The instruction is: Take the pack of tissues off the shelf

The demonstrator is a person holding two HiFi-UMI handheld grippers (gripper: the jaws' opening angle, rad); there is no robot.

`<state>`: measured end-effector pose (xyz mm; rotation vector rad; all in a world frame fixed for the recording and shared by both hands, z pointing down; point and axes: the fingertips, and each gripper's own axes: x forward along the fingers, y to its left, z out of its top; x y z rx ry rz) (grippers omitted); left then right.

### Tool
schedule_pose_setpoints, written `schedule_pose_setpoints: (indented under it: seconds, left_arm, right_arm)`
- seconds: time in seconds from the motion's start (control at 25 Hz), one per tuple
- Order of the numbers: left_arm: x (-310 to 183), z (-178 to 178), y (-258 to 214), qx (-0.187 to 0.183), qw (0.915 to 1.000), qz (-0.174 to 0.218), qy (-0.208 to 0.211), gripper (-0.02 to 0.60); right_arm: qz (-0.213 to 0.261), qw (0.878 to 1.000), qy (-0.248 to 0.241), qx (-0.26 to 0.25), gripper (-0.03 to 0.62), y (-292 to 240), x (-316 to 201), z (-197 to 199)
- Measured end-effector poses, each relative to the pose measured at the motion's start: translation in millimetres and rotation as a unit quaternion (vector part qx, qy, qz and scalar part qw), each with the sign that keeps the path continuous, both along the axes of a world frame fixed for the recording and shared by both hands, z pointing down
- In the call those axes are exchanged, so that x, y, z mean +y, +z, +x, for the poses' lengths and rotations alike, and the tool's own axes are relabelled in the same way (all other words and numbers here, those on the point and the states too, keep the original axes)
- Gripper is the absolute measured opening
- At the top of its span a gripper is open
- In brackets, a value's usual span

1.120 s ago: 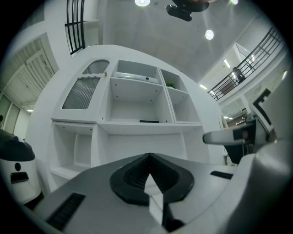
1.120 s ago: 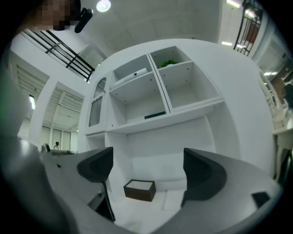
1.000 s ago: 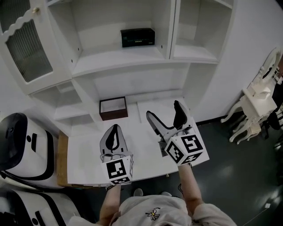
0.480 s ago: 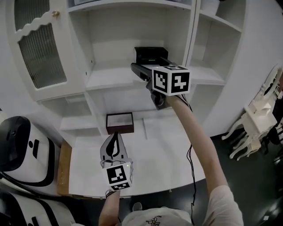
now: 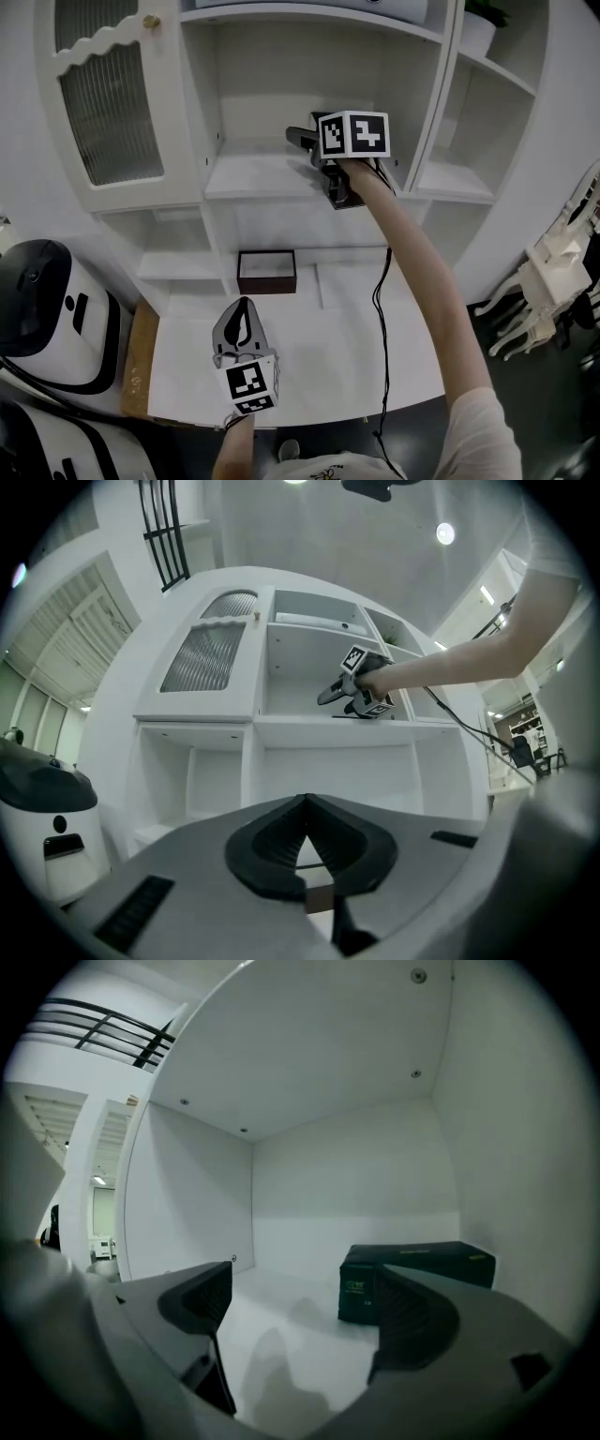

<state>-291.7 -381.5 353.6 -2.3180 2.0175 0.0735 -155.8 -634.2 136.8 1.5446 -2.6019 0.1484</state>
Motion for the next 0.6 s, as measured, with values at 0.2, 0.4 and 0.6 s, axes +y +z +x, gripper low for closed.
schedule_pose_setpoints:
  seconds: [0.2,0.4,0.6]
  left_arm:
    - [-0.9,-12.1,4.2,0.007,0.9999,-0.005,-0.013,0.000]
    - [-3.0,-21.4,8.6,0.006,0.9997,-0.009,-0.021,0.000]
    - [-6.7,-31.4,11.0,0.009,0.9994,-0.010,-0.030,0.000]
  right_arm:
    - [-0.034,0.999,0.006,0.001,0.459,10.5,-17.1,-9.6]
    - [-0.048,0.999,0.020,0.001,0.459,14.8,-31.5,-8.7]
    - [-0.059,0.998,-0.015,0.007,0.459,12.6,-28.3,-30.2]
